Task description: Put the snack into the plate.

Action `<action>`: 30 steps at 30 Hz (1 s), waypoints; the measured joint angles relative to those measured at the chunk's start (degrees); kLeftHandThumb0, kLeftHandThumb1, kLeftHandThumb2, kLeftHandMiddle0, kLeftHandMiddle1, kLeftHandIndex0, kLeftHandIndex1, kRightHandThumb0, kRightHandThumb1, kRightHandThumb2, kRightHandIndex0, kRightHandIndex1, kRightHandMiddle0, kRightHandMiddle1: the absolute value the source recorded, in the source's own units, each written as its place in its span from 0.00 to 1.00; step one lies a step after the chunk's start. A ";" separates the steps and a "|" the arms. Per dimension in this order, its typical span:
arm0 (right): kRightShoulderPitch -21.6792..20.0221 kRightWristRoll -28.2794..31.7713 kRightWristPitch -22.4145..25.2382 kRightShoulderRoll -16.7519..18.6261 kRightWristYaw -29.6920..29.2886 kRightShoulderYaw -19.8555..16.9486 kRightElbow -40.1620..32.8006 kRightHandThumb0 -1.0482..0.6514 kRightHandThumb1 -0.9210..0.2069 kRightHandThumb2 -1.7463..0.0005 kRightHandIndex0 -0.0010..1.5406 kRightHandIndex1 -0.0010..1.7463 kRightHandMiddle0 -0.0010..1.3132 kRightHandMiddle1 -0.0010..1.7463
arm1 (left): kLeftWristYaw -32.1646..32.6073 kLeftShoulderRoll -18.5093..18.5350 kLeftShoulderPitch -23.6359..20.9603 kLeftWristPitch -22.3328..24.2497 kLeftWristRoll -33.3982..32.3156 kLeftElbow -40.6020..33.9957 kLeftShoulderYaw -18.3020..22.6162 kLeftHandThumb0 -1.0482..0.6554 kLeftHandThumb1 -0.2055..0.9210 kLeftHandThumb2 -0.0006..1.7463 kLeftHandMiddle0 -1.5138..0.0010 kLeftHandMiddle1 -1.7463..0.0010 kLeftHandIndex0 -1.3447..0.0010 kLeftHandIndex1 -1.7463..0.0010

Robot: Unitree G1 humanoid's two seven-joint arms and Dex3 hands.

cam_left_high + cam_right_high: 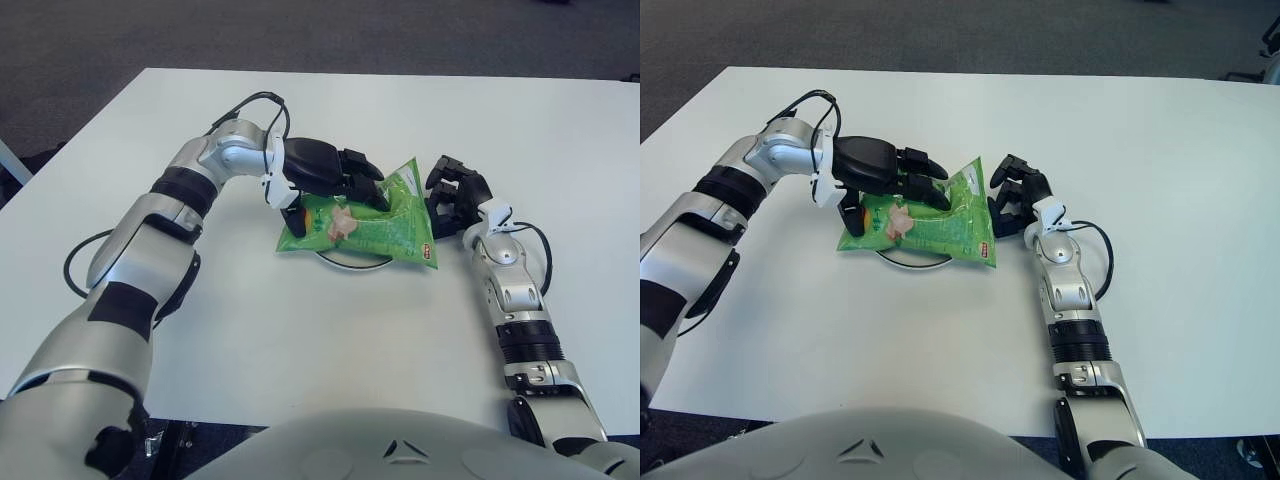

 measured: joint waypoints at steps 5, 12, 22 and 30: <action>-0.14 -0.01 0.00 0.00 0.12 0.03 0.07 0.61 0.85 0.01 0.57 1.00 0.49 1.00 | -8.97 -0.36 -0.68 1.17 -9.11 1.37 -0.02 0.04 0.81 0.20 1.00 1.00 1.00 1.00; -0.63 -0.05 -0.01 -0.01 0.23 0.29 0.48 0.61 0.82 0.03 0.55 1.00 0.47 1.00 | -24.10 -1.07 -0.66 8.18 -24.62 0.91 3.98 0.01 0.85 0.17 1.00 1.00 1.00 1.00; -0.83 -0.03 -0.19 0.02 0.53 0.25 0.94 0.61 0.79 0.05 0.54 1.00 0.45 1.00 | -44.10 -1.29 -1.08 22.98 -38.40 3.38 11.89 0.01 0.90 0.12 1.00 1.00 1.00 1.00; -0.96 0.05 -0.63 0.02 0.56 -0.07 1.02 0.61 0.84 0.02 0.56 1.00 0.49 1.00 | -44.98 0.22 -1.37 38.54 -45.17 5.78 13.48 0.00 0.94 0.12 1.00 1.00 1.00 1.00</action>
